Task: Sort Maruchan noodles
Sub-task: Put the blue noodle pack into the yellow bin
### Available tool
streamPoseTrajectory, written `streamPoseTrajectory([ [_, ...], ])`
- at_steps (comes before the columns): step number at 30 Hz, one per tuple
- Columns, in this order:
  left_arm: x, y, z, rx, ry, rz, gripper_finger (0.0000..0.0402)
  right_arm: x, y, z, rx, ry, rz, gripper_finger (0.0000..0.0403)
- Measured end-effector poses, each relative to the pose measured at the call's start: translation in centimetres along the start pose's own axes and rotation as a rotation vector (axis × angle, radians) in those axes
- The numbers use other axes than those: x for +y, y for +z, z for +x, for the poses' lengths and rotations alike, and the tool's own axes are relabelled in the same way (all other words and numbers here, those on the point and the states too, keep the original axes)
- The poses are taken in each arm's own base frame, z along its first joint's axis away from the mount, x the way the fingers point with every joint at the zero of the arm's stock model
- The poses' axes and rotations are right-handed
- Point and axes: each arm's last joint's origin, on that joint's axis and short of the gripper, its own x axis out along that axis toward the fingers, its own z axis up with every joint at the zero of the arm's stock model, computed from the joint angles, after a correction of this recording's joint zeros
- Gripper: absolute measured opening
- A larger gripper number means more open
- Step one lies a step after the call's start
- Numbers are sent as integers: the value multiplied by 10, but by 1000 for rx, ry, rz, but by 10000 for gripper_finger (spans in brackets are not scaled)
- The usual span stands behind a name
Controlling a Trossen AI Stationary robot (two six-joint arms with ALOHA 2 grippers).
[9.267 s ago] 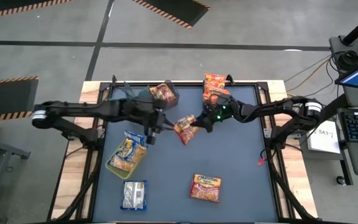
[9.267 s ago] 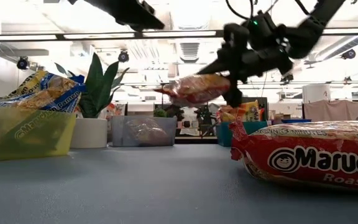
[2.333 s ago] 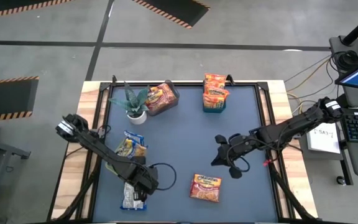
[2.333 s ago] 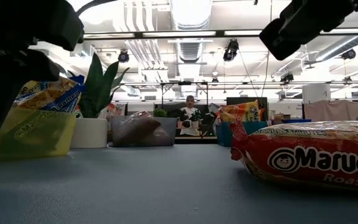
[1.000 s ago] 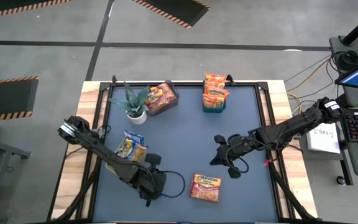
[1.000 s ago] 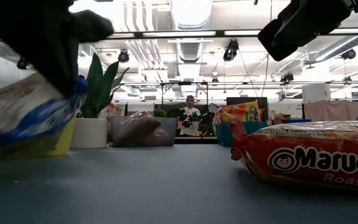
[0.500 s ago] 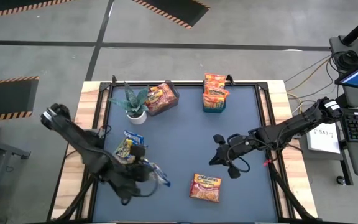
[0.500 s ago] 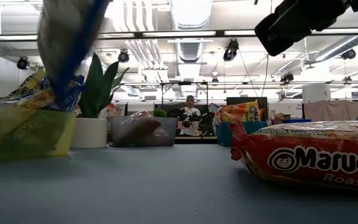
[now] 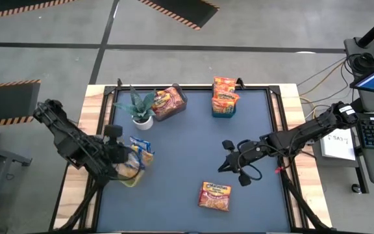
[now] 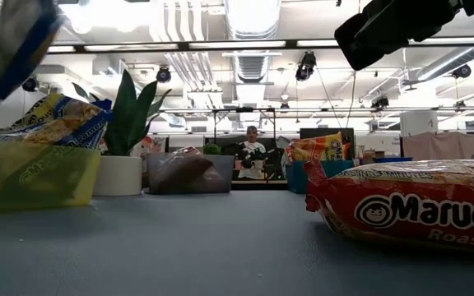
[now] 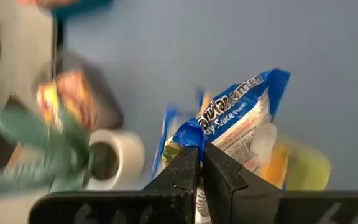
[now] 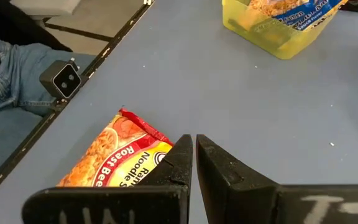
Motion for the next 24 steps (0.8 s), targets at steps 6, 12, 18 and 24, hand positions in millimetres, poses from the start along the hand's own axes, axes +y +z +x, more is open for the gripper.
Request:
streamPoseTrajectory([
  [6, 1, -10, 5, 59, -84, 101, 0, -1, 0, 0, 0, -16, -19, 12],
  [12, -8, -30, 31, 293, -165, 156, 0, -3, 0, 0, 0, -59, -46, 12],
  [18, -21, -53, 60, 483, -220, 216, 0, -5, 1, 0, -7, -64, -43, 12],
  [24, -30, -52, 75, 465, -217, 280, 0, -4, 1, 0, -14, -64, -33, 12],
])
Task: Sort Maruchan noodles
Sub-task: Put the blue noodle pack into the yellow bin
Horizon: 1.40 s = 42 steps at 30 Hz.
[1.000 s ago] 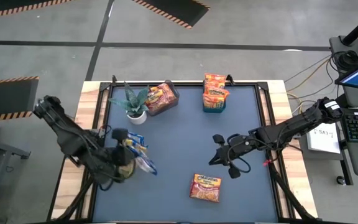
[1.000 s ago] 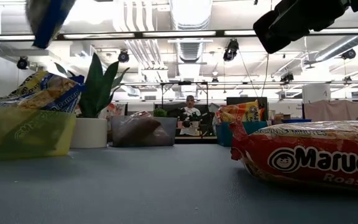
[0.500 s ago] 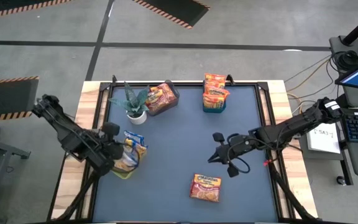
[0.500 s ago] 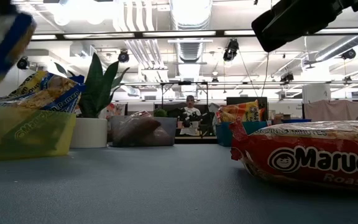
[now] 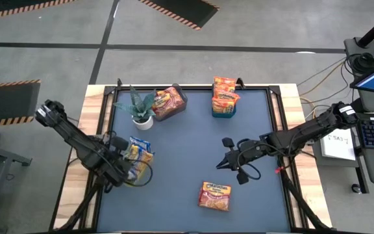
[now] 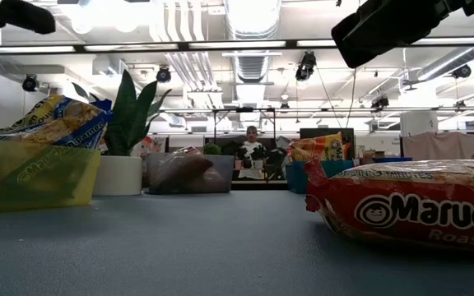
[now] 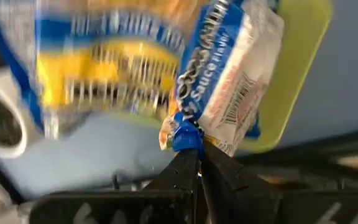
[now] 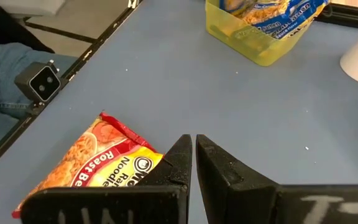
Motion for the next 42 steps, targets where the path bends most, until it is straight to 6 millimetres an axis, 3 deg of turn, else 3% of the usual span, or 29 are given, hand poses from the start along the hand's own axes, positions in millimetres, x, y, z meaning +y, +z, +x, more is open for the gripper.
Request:
streamPoseTrajectory([
  [9, -5, 34, -13, -172, 58, 23, 0, -1, 1, 0, -7, -7, 1, 12],
  [17, -14, 57, -4, -111, 82, -28, 1, -2, 1, 0, -8, -4, 3, 12],
  [22, -18, 63, 13, 25, 155, -61, 21, -2, 1, 0, -8, -4, 9, 12],
  [31, -19, 73, 36, 143, 458, -82, 76, -2, 1, 0, -8, -4, 9, 12],
  [42, -19, 74, 39, 142, 418, -317, 132, -2, 1, 0, -8, -3, 5, 12],
])
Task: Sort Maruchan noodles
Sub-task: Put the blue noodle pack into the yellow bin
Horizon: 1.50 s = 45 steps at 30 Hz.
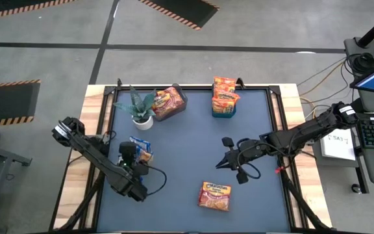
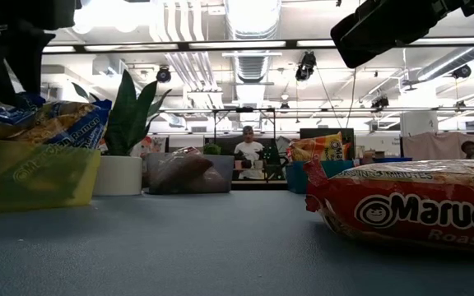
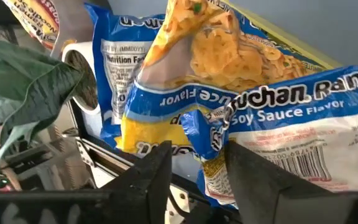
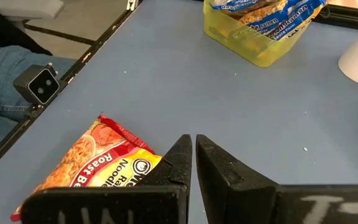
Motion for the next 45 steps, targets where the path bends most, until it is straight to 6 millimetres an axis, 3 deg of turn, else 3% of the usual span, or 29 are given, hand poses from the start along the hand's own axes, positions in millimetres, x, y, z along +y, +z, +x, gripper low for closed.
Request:
streamPoseTrajectory([
  [9, 6, 7, -19, -59, -54, 36, 175, 0, 0, 0, 0, 0, 4, 12],
  [15, 18, 11, -44, -140, -121, -9, 171, 0, 0, 0, 0, 0, 4, 12],
  [21, 30, -8, -62, -219, -187, -95, 140, 0, 0, 0, 0, 0, 5, 12],
  [27, 40, -40, -60, -260, -228, -201, 105, 0, 0, 0, 0, 0, 2, 12],
  [33, 54, -60, -42, -373, -126, -236, 71, 0, 0, 0, 0, 0, 4, 12],
  [37, 52, -60, -38, -378, -221, -428, 66, 0, 0, 0, 0, 0, -2, 12],
  [41, 48, -77, -37, -413, -273, -343, 62, 0, 0, 0, 0, 0, -3, 12],
  [45, 49, -88, -35, -481, -371, -400, 53, 0, 0, 0, 0, 0, -3, 12],
])
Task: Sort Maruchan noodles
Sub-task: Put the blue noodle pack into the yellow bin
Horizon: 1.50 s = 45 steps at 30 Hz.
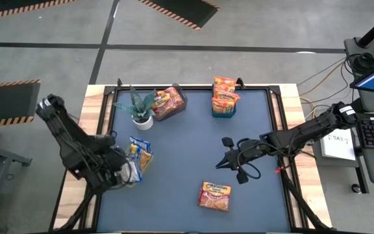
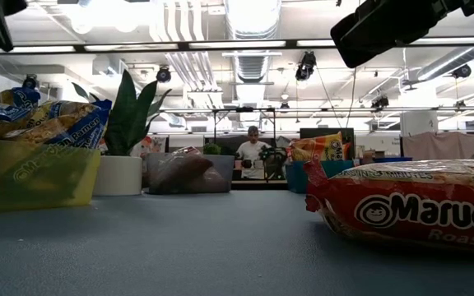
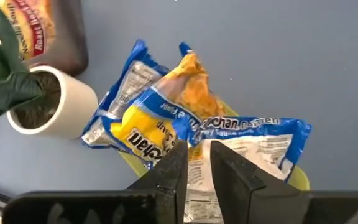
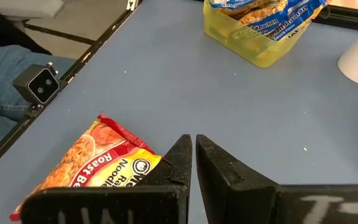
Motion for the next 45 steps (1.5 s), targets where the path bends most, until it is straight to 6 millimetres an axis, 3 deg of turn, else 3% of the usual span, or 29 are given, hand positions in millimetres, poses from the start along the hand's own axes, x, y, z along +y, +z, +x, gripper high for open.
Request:
streamPoseTrajectory([
  [5, 10, -11, 7, -36, 4, -117, 61, 0, 0, 0, 1, 0, -15, 12],
  [10, 10, -20, 18, -32, 11, -163, 100, 0, 0, 0, 1, 0, -10, 12],
  [17, 4, -26, 28, 28, 21, -165, 162, 0, 0, 0, 1, 0, 1, 12],
  [22, -1, -28, 32, 81, 30, -222, 176, 0, 0, 0, 1, 0, 1, 12],
  [32, -11, -30, 42, 107, 101, -187, 149, 0, 0, 0, 1, 0, 0, 12],
  [45, -17, -31, 48, 122, 140, -146, 53, 0, 0, 0, 1, 0, -1, 12],
])
